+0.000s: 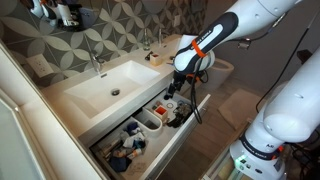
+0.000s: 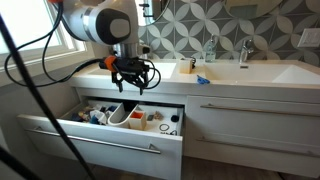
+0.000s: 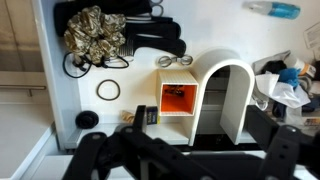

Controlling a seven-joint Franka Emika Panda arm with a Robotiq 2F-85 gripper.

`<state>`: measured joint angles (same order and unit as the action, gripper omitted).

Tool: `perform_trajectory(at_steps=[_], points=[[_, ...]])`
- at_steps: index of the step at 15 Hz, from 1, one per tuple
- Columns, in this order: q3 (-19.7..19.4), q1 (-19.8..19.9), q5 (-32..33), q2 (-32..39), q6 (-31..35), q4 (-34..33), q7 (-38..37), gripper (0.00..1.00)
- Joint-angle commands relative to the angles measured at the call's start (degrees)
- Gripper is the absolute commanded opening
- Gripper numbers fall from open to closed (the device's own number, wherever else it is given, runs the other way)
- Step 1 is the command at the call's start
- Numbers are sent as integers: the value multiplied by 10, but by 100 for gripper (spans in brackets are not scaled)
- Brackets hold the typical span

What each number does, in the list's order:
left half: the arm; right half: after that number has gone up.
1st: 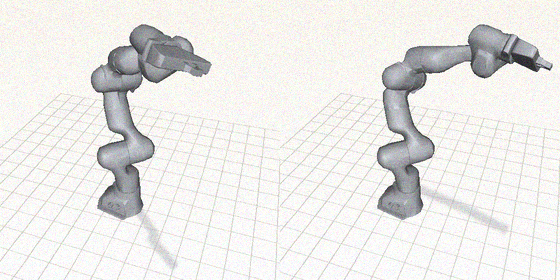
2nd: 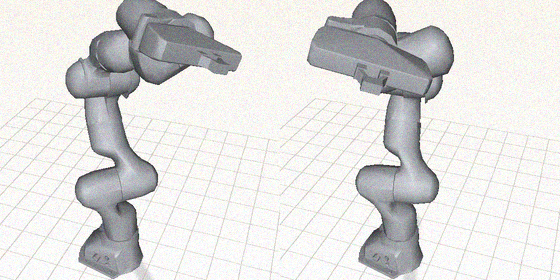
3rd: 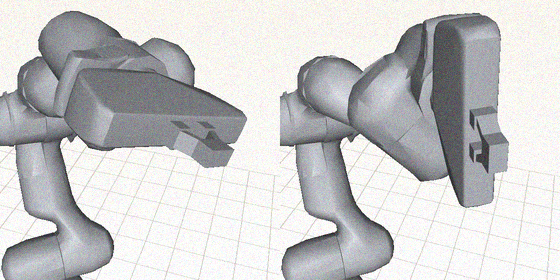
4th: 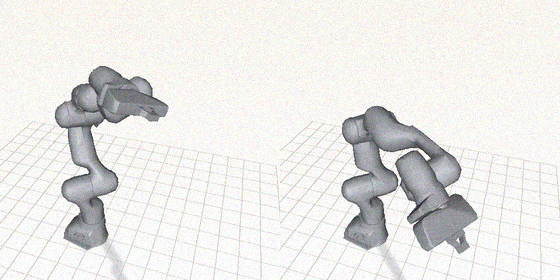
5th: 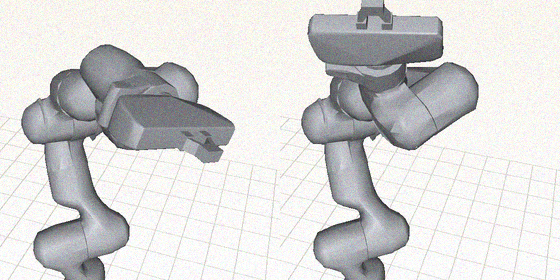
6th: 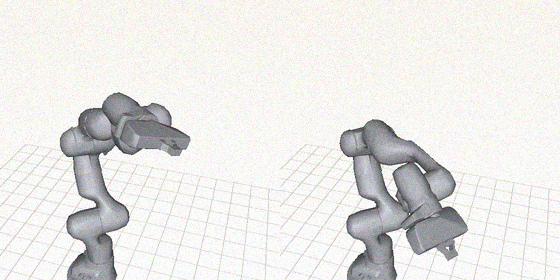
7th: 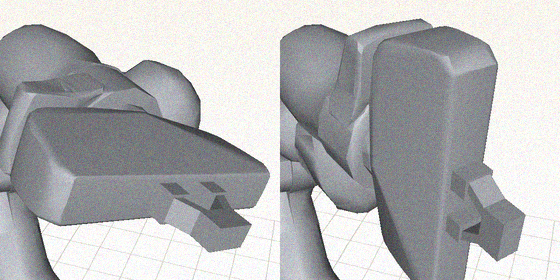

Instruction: Move the black thing to the right then move the box forwards

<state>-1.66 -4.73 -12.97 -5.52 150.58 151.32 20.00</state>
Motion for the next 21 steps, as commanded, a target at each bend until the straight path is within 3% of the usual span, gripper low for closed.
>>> perform_trajectory(at_steps=[1, 8, 9, 11, 16, 19, 21], points=[[1, -1, -105, 112, 90, -49, 60, 100], [60, 41, -240, 255, 178, -134, 136, 97], [76, 55, -261, 272, 188, -148, 153, 74], [96, 74, -284, 305, 213, -170, 173, 68], [141, 112, -291, 371, 299, -198, 196, 32], [187, 150, -283, 406, 348, -212, 202, 12], [235, 196, -270, 432, 365, -225, 213, 1]])
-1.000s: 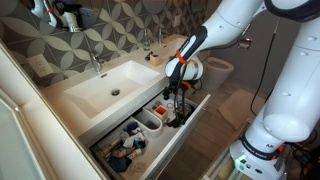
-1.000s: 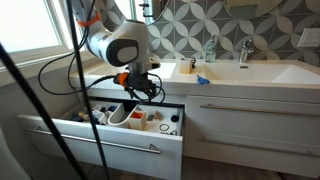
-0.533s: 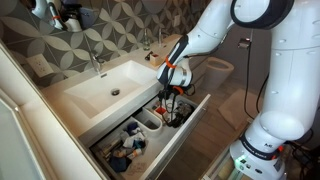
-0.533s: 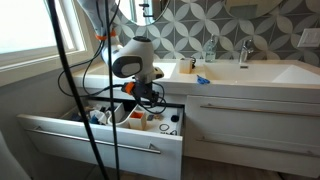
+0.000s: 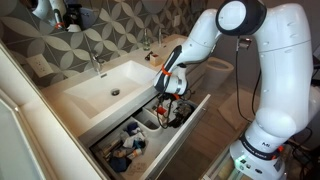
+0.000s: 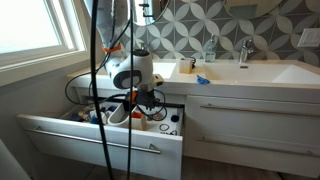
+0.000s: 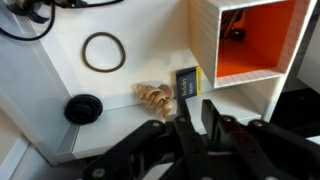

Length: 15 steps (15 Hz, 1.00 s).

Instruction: Move the black thing to the right then move the box forwards

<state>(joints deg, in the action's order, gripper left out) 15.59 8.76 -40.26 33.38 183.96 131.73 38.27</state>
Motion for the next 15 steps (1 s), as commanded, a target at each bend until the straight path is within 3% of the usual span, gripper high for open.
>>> perform_trajectory(at_steps=[1, 3, 9, 15], points=[[20, 17, 1, 11, 10, -5, 6, 17], [46, 43, 1, 28, 20, -15, 16, 2], [61, 58, 2, 46, 27, -27, 21, 0], [94, 76, 6, 92, 109, -37, 17, 0]])
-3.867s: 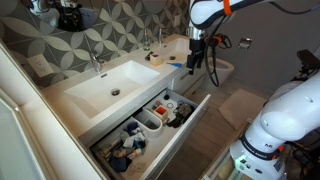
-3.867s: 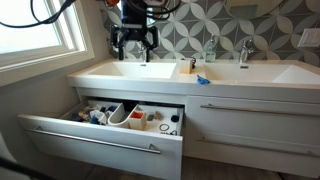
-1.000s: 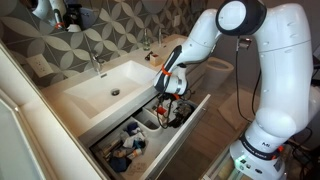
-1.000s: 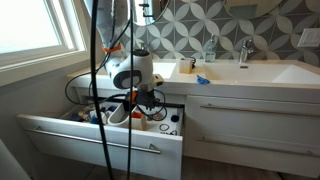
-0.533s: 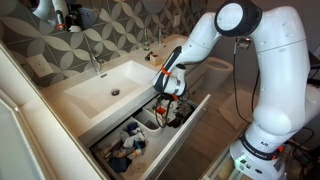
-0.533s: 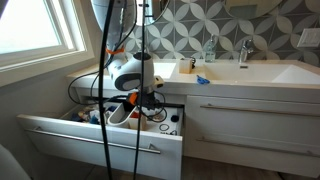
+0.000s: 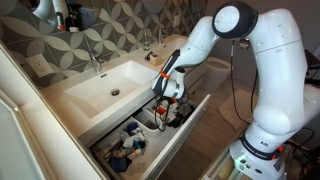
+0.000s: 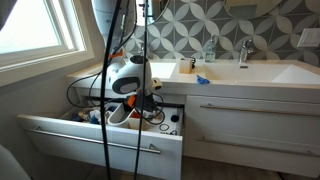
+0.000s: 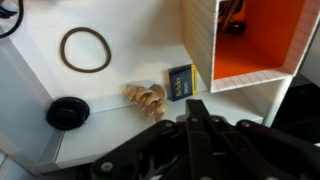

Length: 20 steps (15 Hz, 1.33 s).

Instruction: Move the black thing to the right then move the box forwards

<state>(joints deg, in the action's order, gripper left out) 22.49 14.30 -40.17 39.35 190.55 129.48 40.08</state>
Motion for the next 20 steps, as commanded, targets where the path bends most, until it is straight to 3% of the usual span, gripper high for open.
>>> perform_trajectory(at_steps=[1, 5, 12, 20], points=[[32, 27, 9, 40, 54, -16, -2, 0], [66, 69, 36, 76, 84, -22, 0, 0], [122, 164, 112, 125, 69, -27, 10, 0], [137, 210, 155, 171, 48, -38, 10, 0]])
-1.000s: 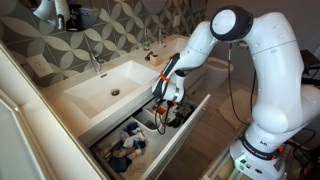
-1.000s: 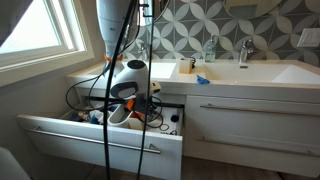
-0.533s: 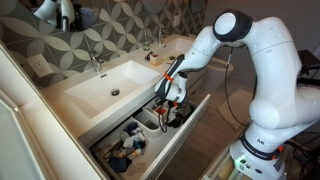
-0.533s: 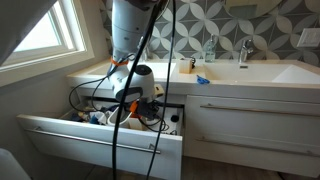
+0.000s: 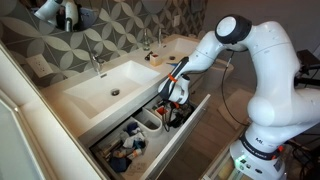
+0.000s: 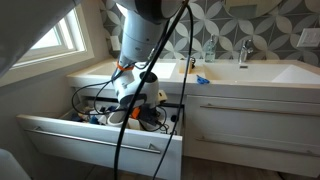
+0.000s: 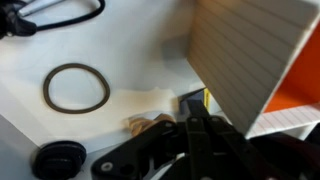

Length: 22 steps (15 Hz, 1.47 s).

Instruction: Move the black thing to the right then move the box forwards

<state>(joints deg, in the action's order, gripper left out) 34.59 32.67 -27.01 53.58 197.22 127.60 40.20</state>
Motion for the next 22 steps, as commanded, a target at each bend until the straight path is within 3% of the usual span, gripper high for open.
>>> perform_trajectory(at_steps=[1, 2, 7, 14, 22], points=[[20, 34, 29, 34, -23, -22, 9, 0], [-4, 27, 123, 28, -35, -16, -83, 0], [10, 82, 304, 41, -90, -17, -213, 0], [40, 142, 372, 53, -86, -19, -257, 0], [39, 142, 376, 89, -95, -44, -274, 0]])
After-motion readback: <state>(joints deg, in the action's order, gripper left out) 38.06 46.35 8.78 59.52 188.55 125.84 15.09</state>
